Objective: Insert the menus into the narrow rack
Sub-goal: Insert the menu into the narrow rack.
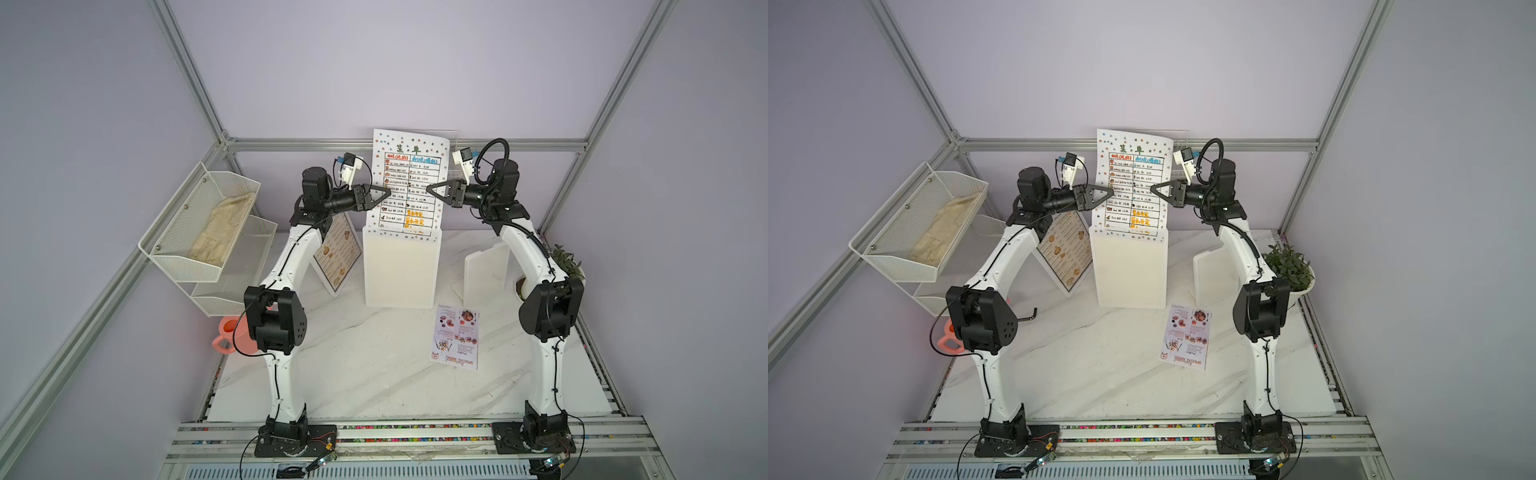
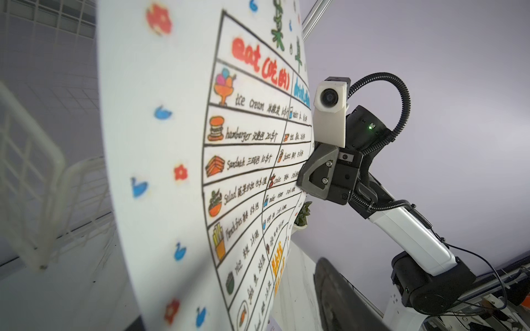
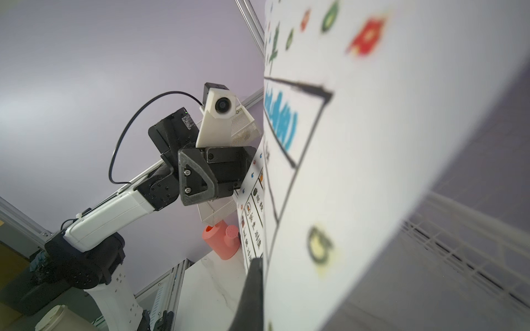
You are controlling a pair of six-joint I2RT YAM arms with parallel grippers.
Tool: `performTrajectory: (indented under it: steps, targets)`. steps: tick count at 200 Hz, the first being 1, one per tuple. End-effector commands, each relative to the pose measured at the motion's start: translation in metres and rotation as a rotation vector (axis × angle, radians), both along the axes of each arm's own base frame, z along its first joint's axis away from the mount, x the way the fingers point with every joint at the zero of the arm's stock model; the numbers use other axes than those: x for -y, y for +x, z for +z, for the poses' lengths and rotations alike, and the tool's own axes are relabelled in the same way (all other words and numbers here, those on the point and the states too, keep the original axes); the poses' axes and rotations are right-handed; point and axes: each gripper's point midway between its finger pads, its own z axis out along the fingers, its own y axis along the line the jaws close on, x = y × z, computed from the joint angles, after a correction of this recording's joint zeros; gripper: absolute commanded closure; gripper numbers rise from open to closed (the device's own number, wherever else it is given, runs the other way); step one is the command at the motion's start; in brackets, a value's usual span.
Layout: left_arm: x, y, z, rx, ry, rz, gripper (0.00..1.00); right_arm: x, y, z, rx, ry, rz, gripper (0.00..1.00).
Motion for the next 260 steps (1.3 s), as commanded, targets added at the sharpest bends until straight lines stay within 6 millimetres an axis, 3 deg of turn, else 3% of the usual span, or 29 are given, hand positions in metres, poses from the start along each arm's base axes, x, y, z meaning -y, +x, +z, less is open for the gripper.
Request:
performTrajectory:
  steps: [1, 50, 175, 196, 222, 260]
  targets:
    - [-0.009, -0.009, 0.034, 0.093, -0.009, 0.005, 0.37, -0.006, -0.006, -0.002, 0.023, -0.015, 0.043, 1.00]
    - [-0.012, -0.009, 0.037, 0.096, -0.013, 0.007, 0.39, -0.005, -0.010, 0.002, 0.042, -0.027, 0.048, 1.00]
    - [-0.016, -0.008, 0.041, 0.105, -0.013, 0.016, 0.51, -0.013, -0.025, -0.020, -0.009, -0.037, 0.115, 1.00]
    - [-0.017, -0.009, 0.041, 0.105, -0.012, 0.018, 0.57, -0.012, -0.026, -0.015, 0.000, -0.031, 0.116, 0.96]
    - [-0.017, -0.009, 0.040, 0.102, -0.013, 0.019, 0.67, -0.012, -0.025, -0.001, 0.024, -0.012, 0.104, 0.82]
    - [-0.017, -0.007, 0.034, 0.087, -0.014, 0.022, 0.76, -0.011, -0.018, 0.013, 0.032, 0.000, 0.054, 0.71]
